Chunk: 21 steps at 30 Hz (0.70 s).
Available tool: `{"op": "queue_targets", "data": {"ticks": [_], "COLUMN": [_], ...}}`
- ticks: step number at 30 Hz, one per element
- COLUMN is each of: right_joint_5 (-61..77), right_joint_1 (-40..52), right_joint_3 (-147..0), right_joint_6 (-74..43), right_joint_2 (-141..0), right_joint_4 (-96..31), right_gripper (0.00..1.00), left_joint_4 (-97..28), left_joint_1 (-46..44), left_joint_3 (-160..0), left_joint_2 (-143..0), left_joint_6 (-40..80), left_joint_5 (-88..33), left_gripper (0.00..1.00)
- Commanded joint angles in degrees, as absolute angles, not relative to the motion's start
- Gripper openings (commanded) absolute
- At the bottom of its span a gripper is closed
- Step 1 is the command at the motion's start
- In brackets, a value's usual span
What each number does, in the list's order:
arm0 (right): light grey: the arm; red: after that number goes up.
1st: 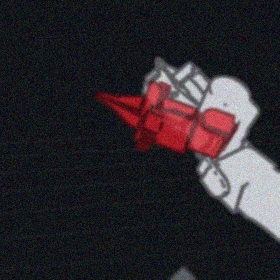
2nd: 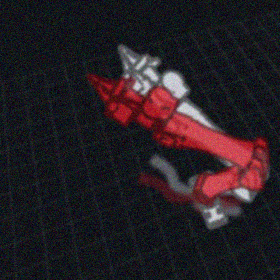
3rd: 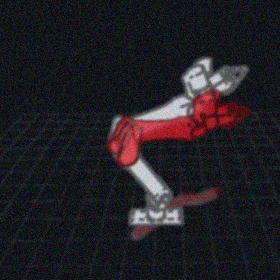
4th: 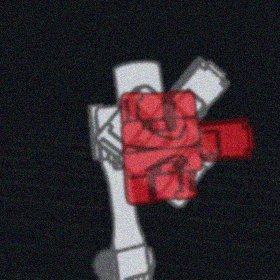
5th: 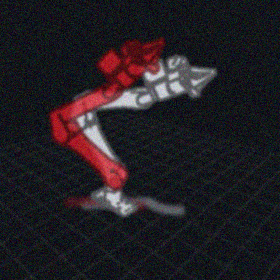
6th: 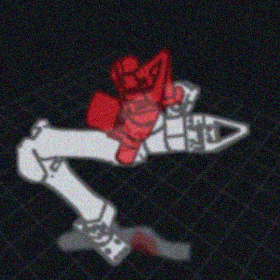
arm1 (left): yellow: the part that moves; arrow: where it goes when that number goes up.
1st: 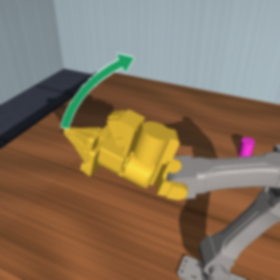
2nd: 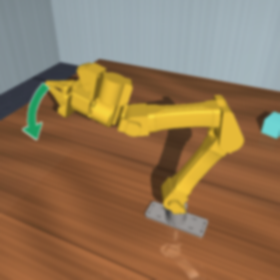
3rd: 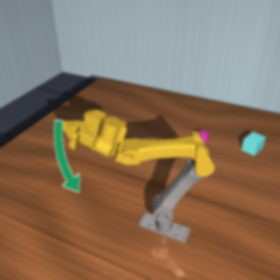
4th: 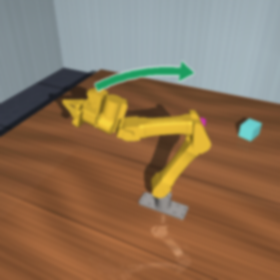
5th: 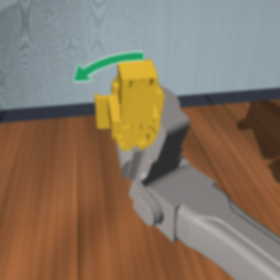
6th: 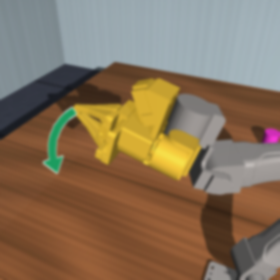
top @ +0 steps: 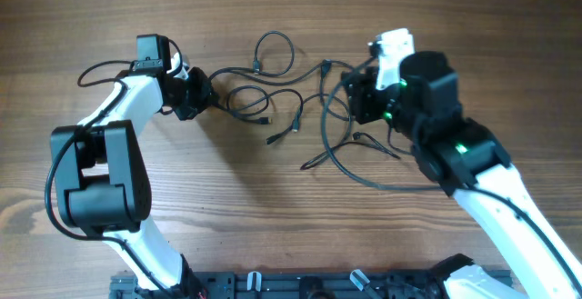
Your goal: Untangle cables
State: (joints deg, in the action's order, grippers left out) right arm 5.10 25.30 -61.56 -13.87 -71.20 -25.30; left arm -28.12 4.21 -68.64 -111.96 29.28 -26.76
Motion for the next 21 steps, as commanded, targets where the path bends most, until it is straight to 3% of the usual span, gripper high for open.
{"op": "queue_targets", "data": {"ticks": [1,5,8,11,21], "right_joint_5": [10.9,13.0,16.2,16.8,16.8], "right_joint_1": [25.3,25.3,25.3,25.3,25.3], "right_joint_3": [-62.3,-62.3,-62.3,-62.3,-62.3], "right_joint_6": [-20.9,-29.0,-33.3,-40.3,-59.8], "right_joint_2": [-77.4,-83.7,-88.6,-93.8,-105.8], "right_joint_4": [-24.6,-23.2,-21.0,-19.7,-15.4], "right_gripper": [0.49,0.5,0.62,0.67,0.68], "left_joint_4": [-28.1,-28.1,-28.1,-28.1,-28.1], "left_joint_1": [4.3,4.3,4.3,4.3,4.3], "left_joint_3": [-69.3,-69.3,-69.3,-69.3,-69.3], "left_joint_2": [-111.0,-111.0,-111.0,-111.0,-111.0], "left_joint_6": [29.5,29.5,29.5,29.5,29.5], "left_joint_5": [-25.8,-25.9,-25.9,-25.9,-25.9], "left_gripper": [0.05,0.06,0.06,0.06,0.08]}}
